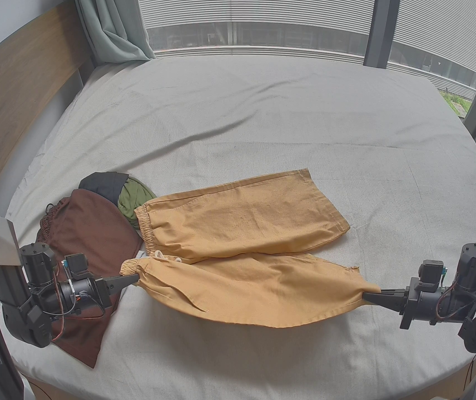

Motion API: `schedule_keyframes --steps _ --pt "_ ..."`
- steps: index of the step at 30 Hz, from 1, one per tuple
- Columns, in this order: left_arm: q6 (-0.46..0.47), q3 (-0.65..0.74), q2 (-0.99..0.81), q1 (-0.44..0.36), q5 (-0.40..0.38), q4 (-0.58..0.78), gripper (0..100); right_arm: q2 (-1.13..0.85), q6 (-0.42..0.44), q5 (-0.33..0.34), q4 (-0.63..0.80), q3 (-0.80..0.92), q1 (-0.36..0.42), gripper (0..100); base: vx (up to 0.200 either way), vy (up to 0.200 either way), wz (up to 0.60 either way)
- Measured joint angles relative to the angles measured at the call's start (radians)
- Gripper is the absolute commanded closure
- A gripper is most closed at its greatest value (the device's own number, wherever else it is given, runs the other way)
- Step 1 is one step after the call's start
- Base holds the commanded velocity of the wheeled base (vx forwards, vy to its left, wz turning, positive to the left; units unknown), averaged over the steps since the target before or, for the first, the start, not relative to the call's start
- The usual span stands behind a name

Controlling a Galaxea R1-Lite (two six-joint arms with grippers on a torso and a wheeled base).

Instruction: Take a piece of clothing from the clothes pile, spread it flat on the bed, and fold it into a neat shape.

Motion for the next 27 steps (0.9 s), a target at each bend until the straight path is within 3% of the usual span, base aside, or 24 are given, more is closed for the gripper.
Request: schedule_keyframes --steps 18,27 --pt "0.000 -0.011 0.001 0.004 0.001 0.000 100 -0.036 0.001 -0.001 0.000 -0.004 0.006 100 0.000 0.000 0.00" --pt "0.000 -0.025 -0.002 0.005 0.020 0.000 100 -0.036 0.051 -0.084 0.000 -0.083 0.030 100 0.000 0.000 0.00"
